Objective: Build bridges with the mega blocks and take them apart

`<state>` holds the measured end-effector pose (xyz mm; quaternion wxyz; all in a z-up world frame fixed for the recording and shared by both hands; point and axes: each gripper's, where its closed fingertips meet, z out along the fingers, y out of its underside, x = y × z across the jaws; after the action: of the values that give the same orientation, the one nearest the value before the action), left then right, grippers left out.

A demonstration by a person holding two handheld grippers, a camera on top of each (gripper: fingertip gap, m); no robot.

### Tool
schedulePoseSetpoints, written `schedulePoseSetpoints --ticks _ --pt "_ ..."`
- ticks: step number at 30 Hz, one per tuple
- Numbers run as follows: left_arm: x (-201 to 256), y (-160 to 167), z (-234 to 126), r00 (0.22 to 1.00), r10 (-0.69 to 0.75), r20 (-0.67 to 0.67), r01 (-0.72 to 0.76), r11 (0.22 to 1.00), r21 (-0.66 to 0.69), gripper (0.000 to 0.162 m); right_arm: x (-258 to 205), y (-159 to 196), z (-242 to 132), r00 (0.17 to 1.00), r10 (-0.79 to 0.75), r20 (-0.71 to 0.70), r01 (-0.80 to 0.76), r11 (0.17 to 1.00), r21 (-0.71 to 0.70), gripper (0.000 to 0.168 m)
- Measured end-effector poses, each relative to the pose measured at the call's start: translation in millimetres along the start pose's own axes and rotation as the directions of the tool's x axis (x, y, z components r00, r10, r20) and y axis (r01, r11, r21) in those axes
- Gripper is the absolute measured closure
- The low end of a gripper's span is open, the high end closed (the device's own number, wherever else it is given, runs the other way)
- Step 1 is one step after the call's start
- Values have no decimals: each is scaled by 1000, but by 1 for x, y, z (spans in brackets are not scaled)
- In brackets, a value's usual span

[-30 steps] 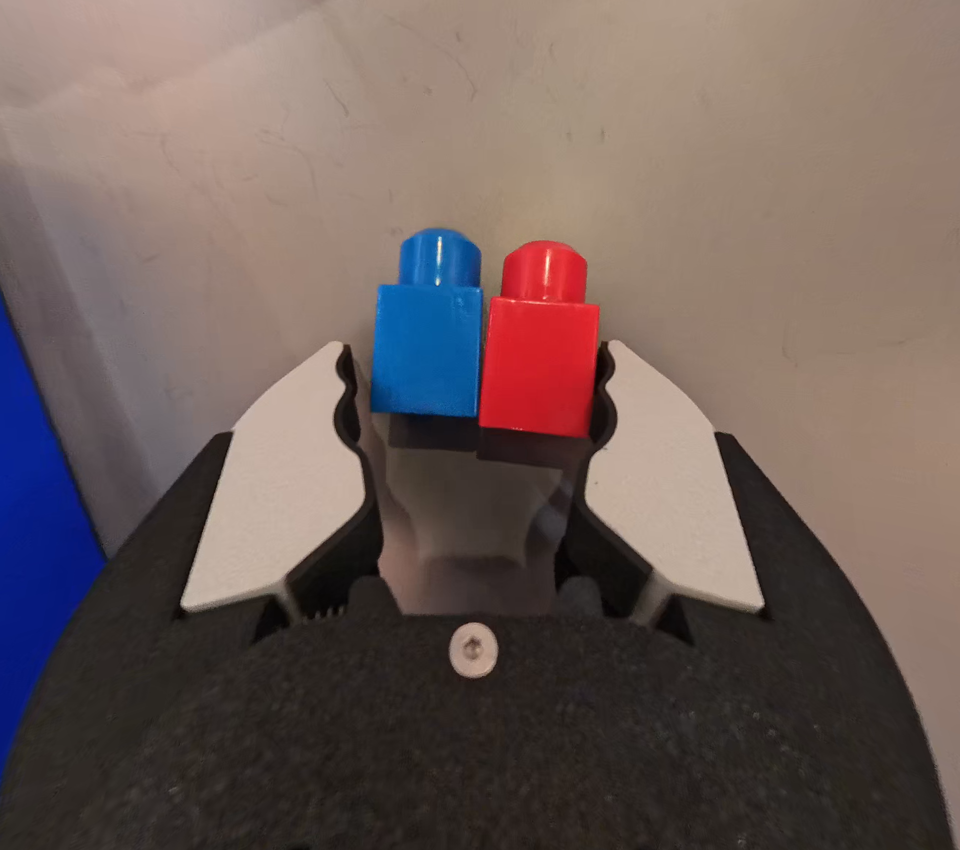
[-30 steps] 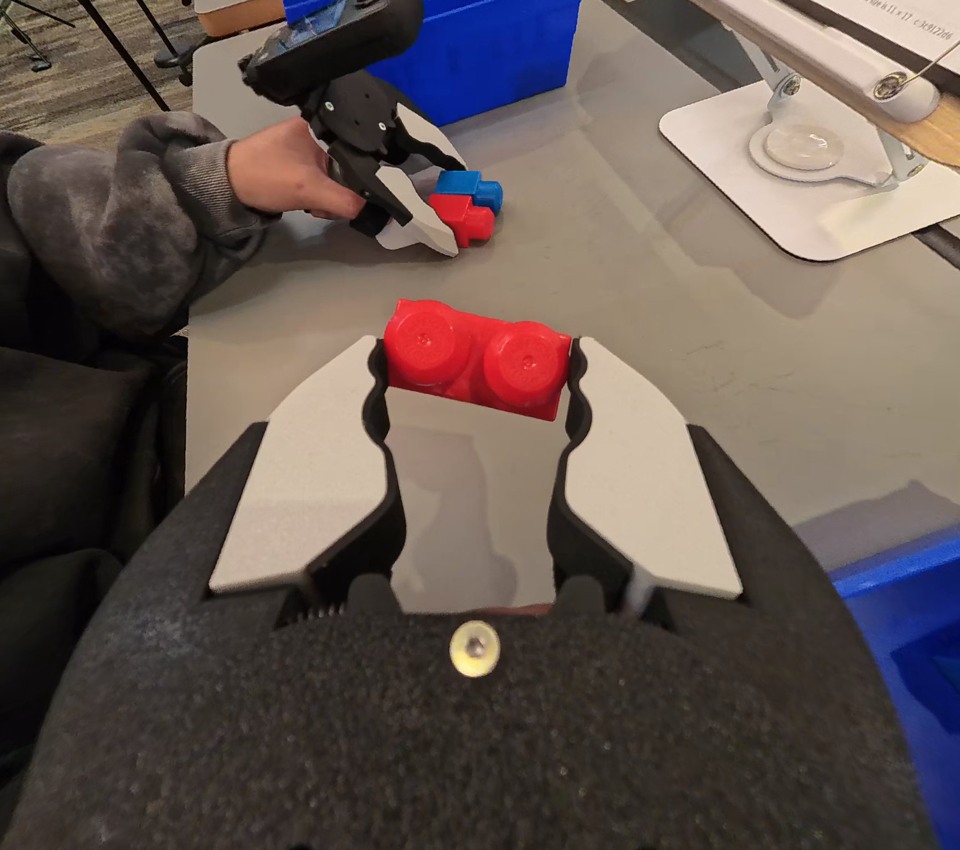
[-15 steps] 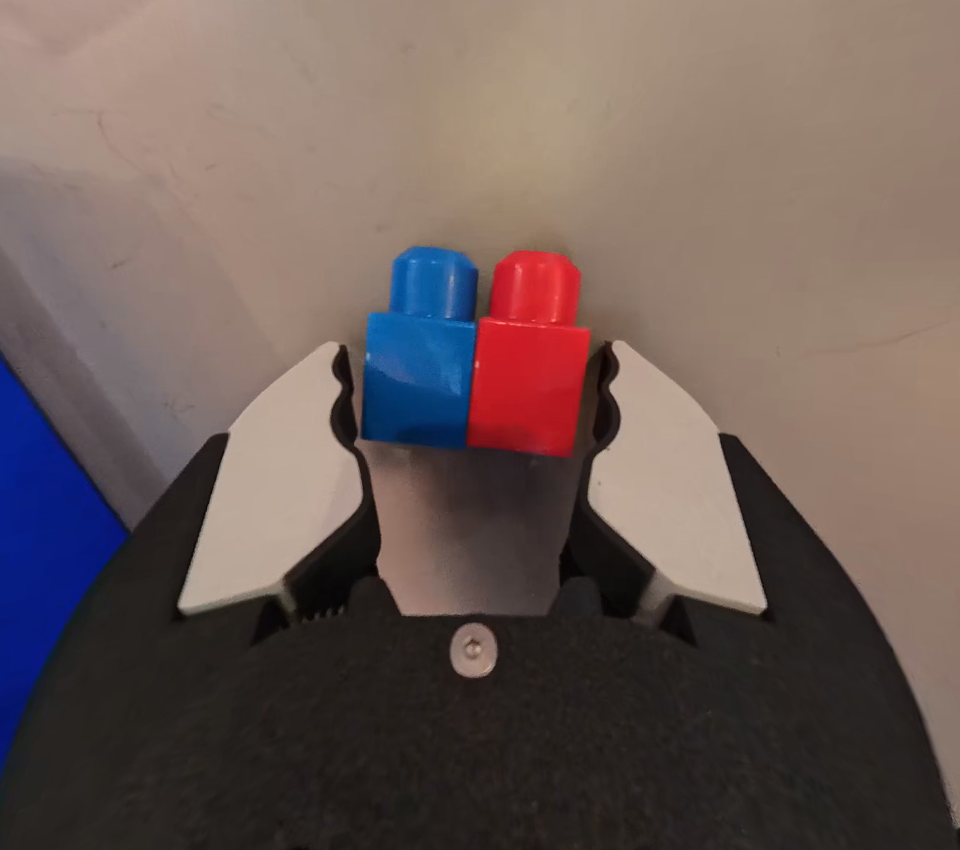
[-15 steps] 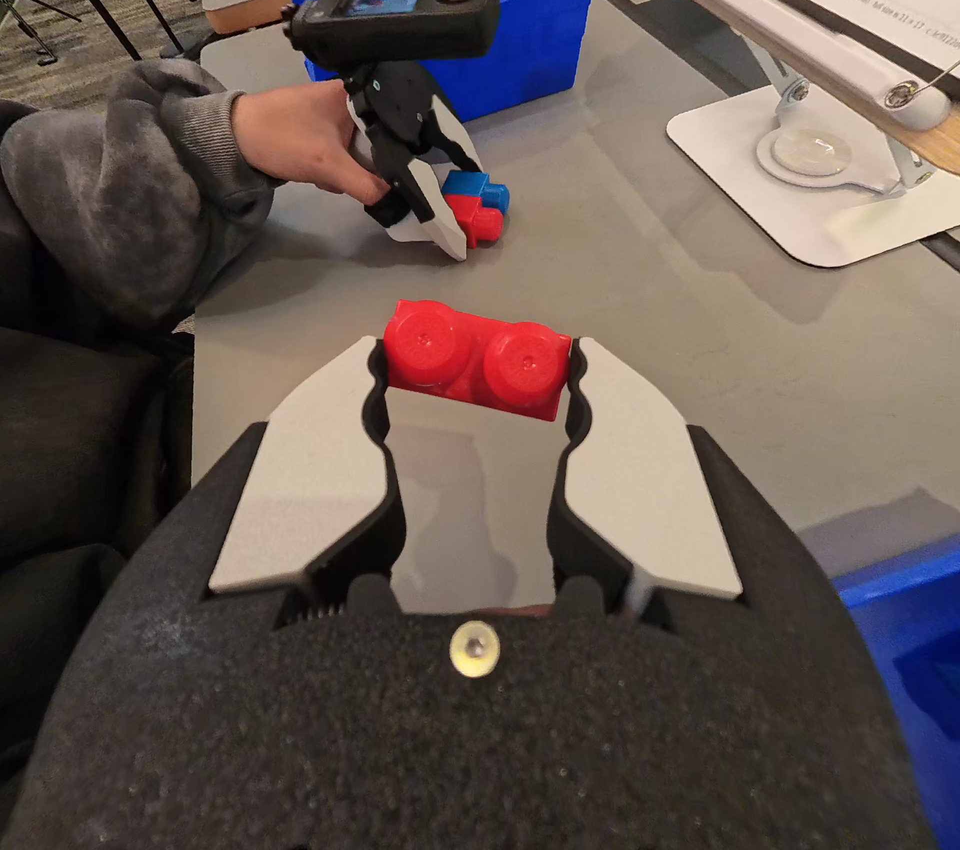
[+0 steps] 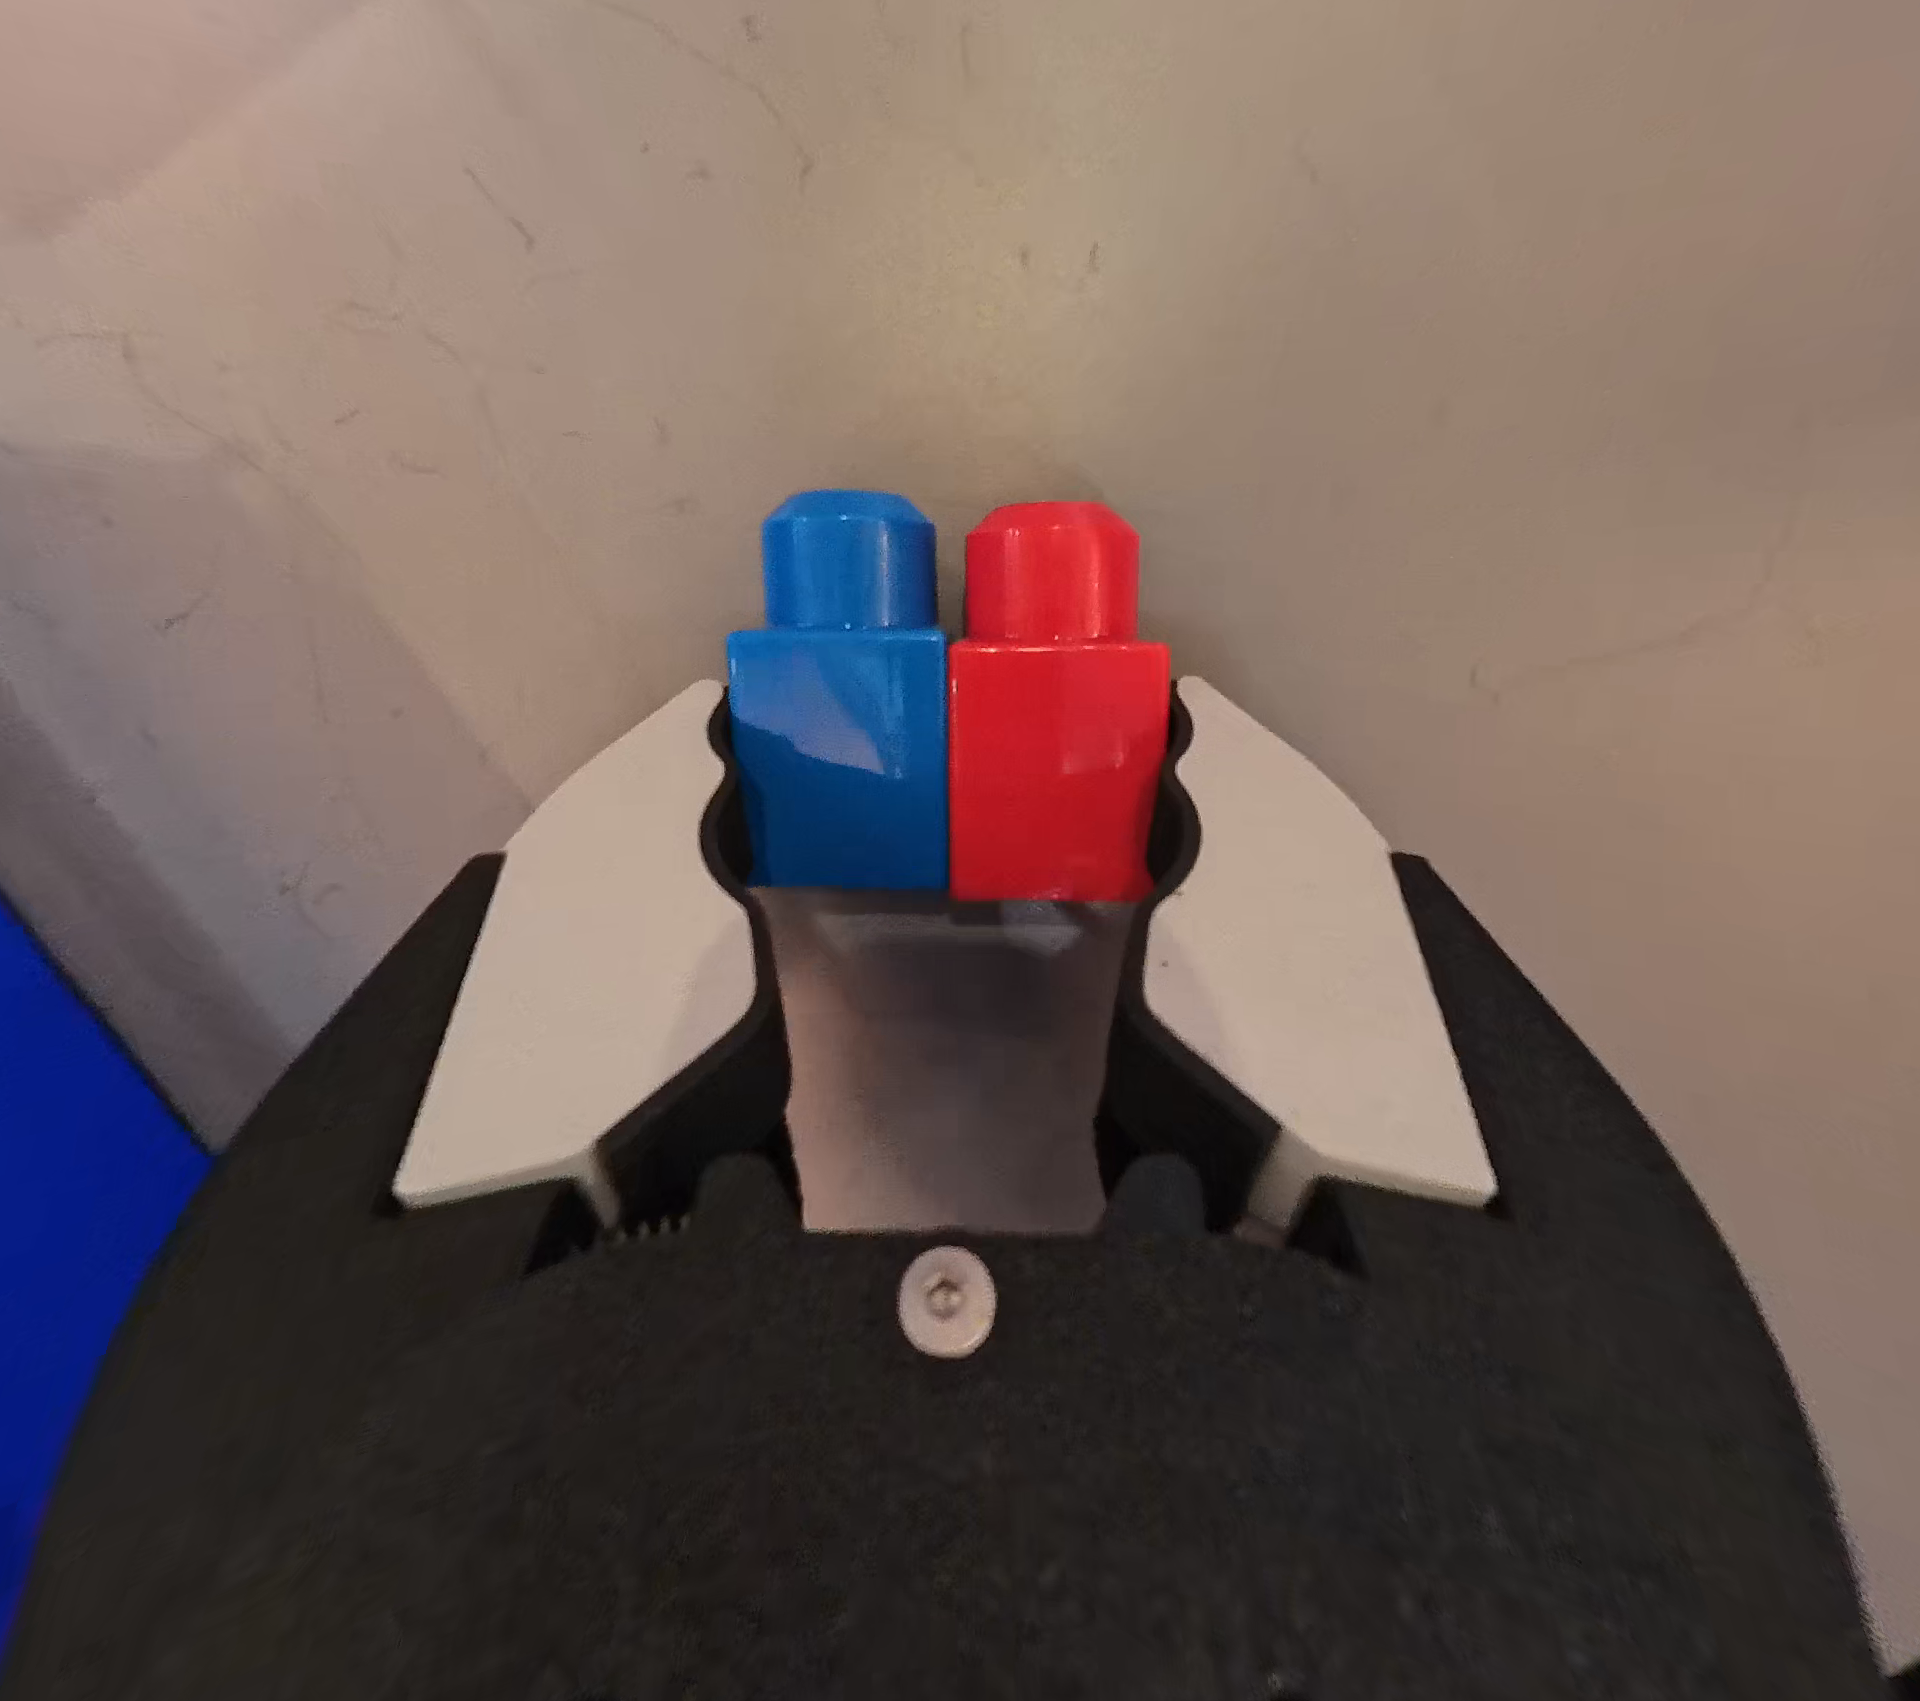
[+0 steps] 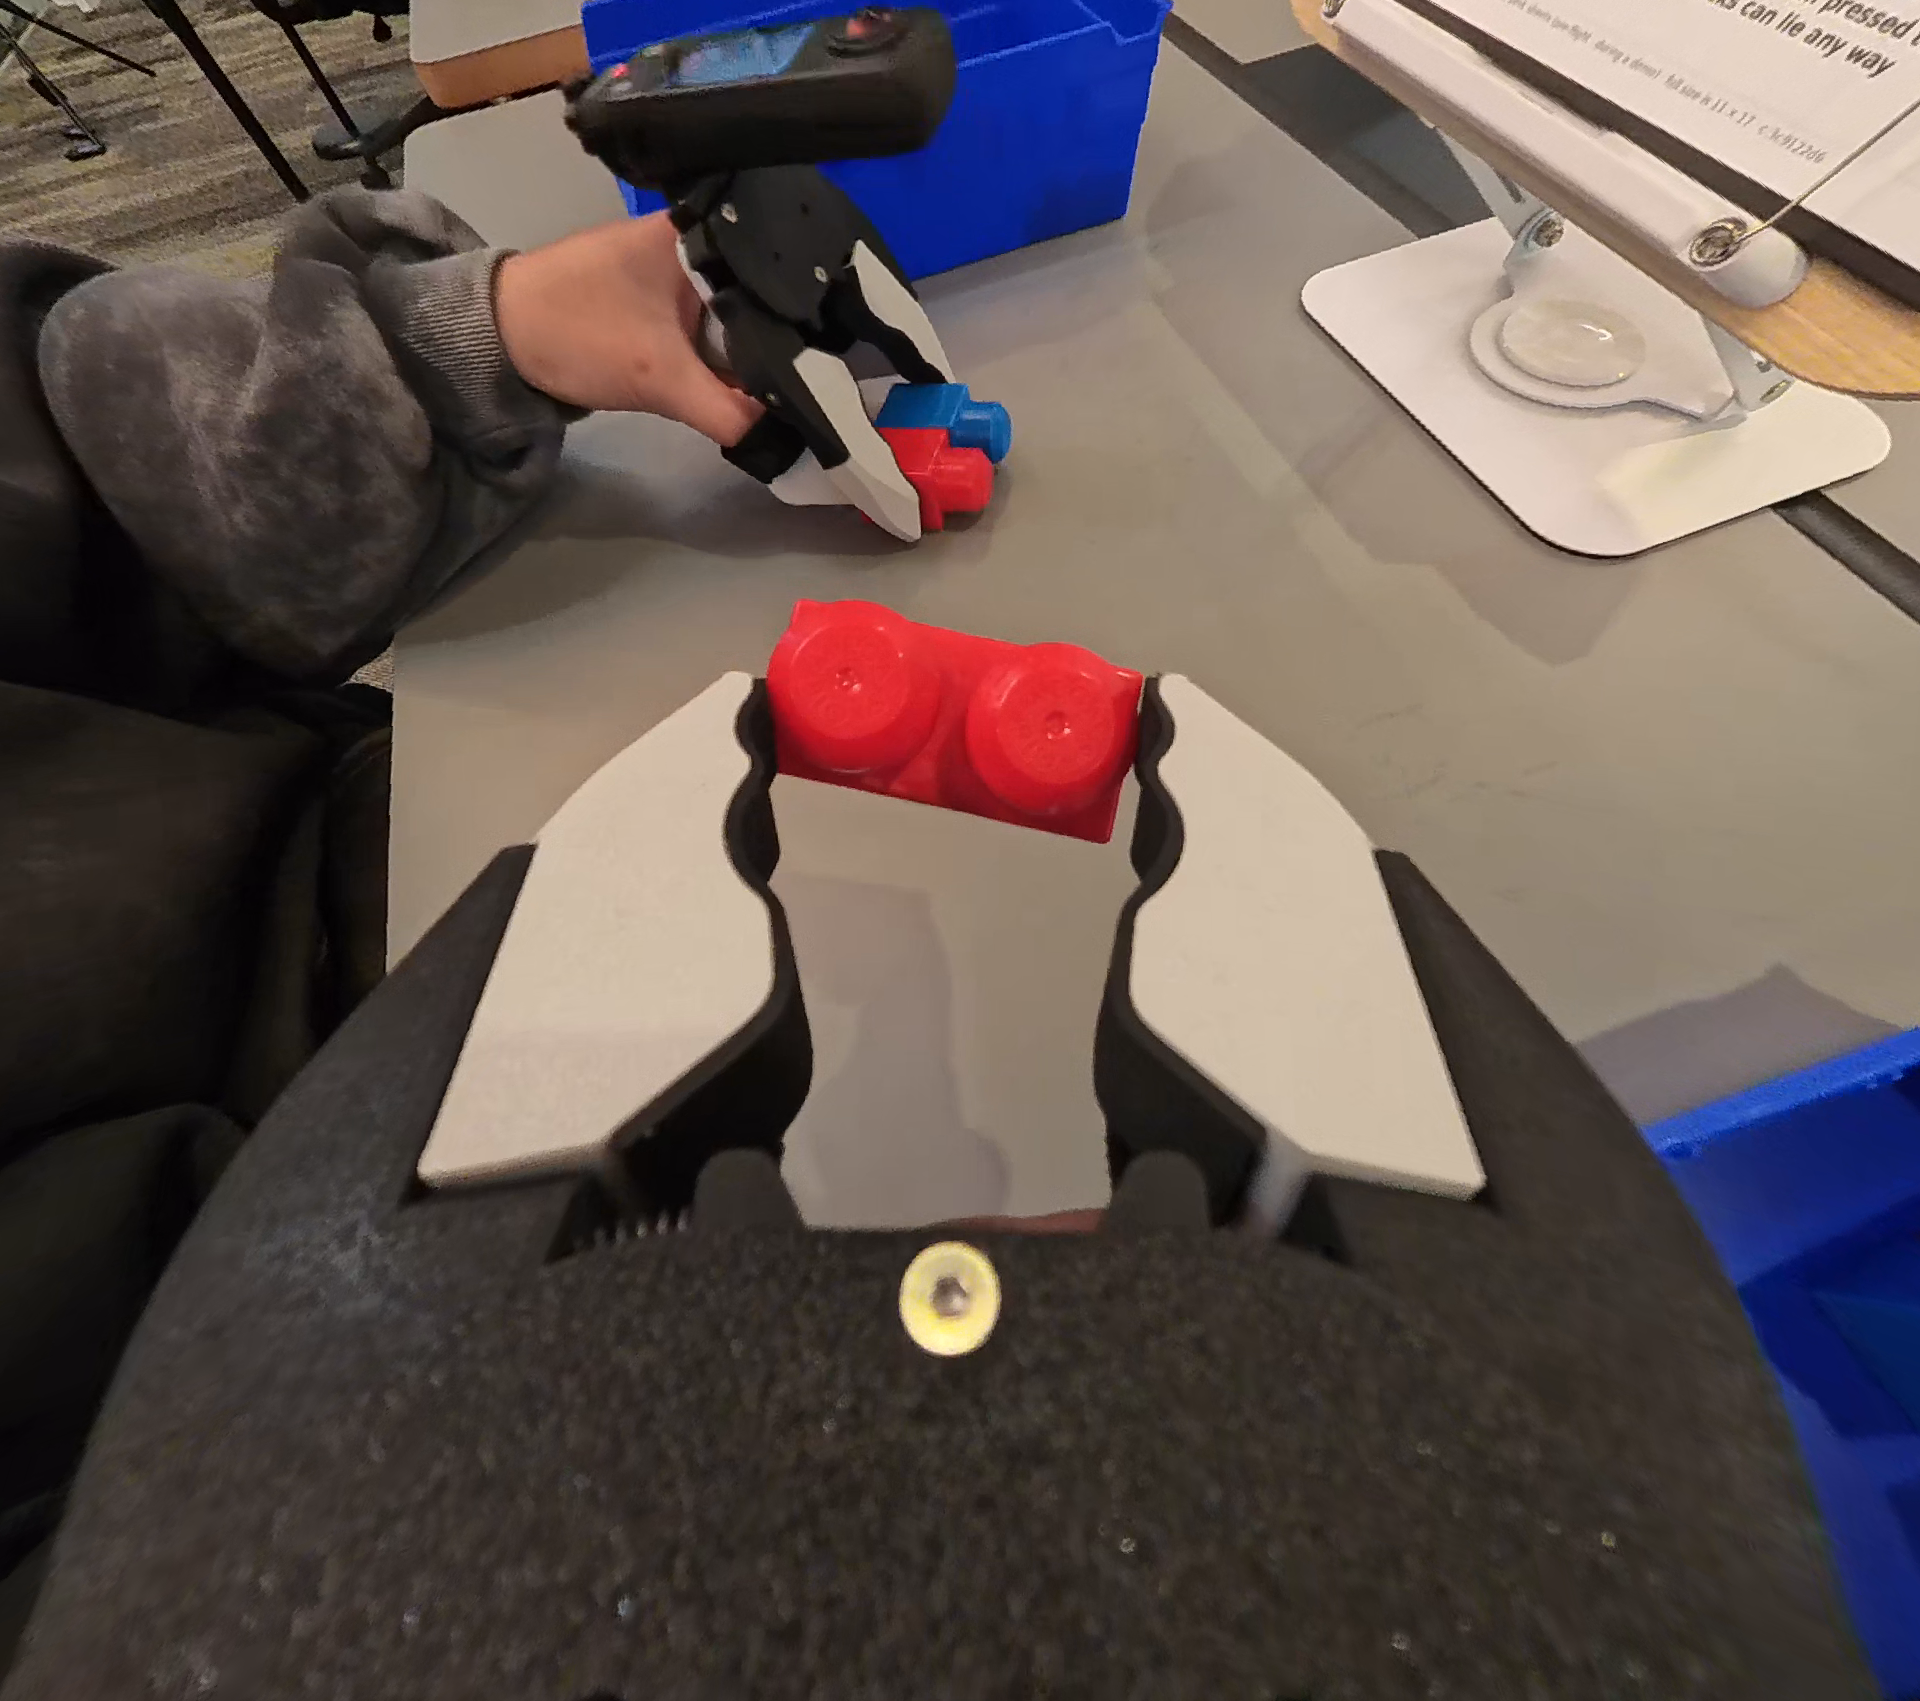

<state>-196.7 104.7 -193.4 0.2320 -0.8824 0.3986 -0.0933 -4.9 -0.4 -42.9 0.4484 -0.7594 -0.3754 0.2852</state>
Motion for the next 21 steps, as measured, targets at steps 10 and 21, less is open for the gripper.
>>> schedulePoseSetpoints --ticks 10,21 --pt "23 -44 -51 972 142 -186 -36 877 480 88 -4 -16 3 1000 -20 25 18 998 53 101" --pt "83 -94 -126 637 493 -593 173 658 733 88 -12 -105 51 953 -166 251 195 977 -91 102"
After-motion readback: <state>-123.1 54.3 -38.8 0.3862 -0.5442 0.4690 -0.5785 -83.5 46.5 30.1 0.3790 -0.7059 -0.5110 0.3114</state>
